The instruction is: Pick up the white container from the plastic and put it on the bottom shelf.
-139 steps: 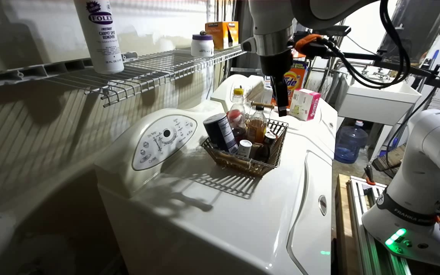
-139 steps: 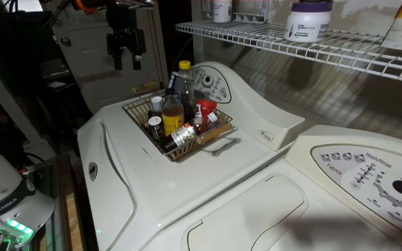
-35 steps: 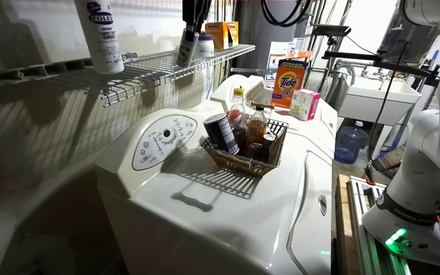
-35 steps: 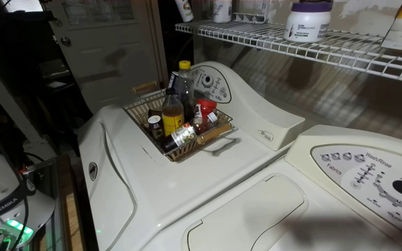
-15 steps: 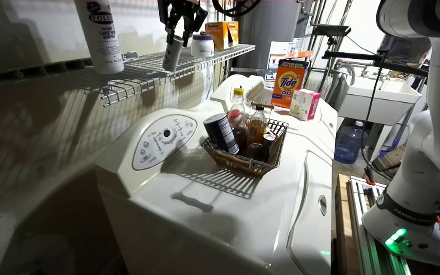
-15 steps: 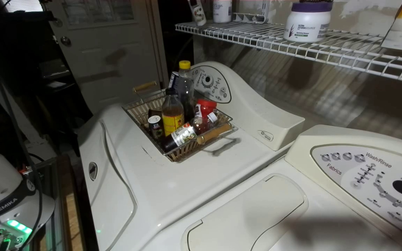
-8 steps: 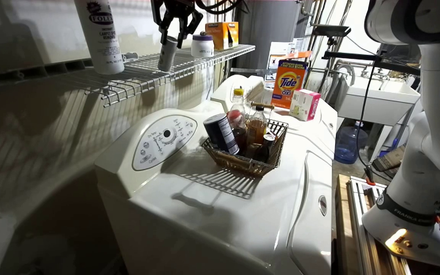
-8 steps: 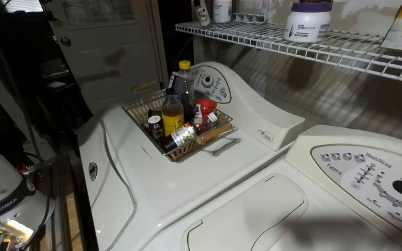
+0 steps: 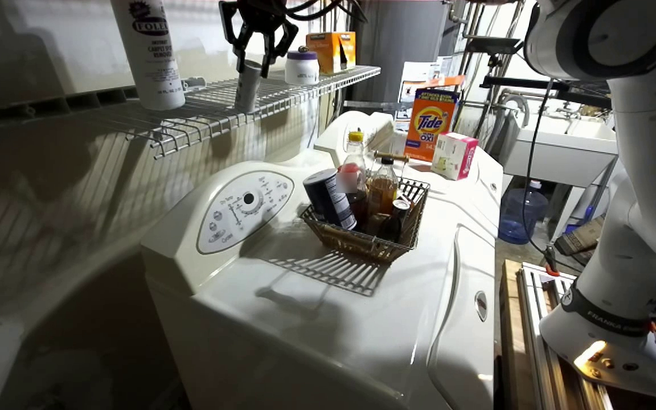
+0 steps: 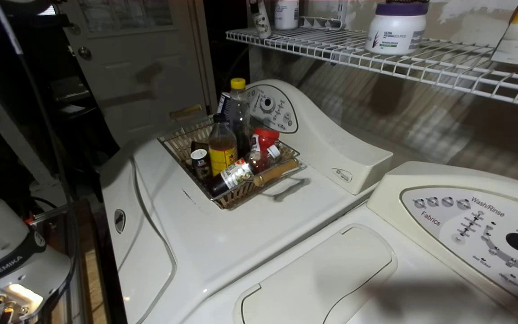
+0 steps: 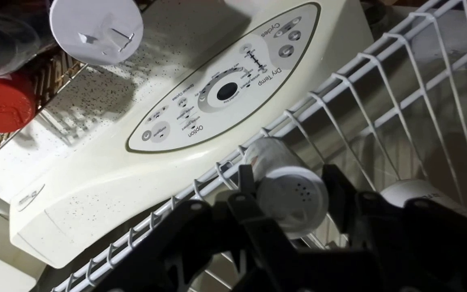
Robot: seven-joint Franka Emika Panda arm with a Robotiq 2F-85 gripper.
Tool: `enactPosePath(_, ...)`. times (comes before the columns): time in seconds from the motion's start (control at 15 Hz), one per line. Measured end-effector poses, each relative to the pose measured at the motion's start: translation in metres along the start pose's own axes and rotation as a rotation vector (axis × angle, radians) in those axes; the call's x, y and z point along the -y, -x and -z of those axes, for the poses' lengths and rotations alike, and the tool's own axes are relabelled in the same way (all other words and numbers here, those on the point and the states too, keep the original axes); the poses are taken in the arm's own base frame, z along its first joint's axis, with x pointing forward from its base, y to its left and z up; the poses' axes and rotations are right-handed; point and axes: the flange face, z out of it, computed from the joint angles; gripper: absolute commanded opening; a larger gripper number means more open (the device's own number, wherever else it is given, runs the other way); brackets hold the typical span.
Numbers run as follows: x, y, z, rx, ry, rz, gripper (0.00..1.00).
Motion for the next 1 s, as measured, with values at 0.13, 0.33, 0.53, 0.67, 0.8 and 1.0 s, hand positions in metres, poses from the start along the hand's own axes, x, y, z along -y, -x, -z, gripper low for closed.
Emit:
enactPosePath(0.13,0.001,-0.001,0.0,0.004,0.002,-0.013,0.2)
enactPosePath(0.33,0.002,-0.003,0.001,0.006,0.002,-0.033,0.2)
enactPosePath(0.53,0.003,-0.006,0.003,0.0,-0.008,-0.049,0.2)
enactPosePath(0.67,0.003,-0.007,0.004,-0.005,-0.014,-0.058,0.2)
enactPosePath(0.8,0.003,-0.009,0.004,-0.008,-0.018,-0.068,0.2)
enactPosePath(1.0,0.004,-0.011,0.0,-0.007,-0.019,-0.081,0.2)
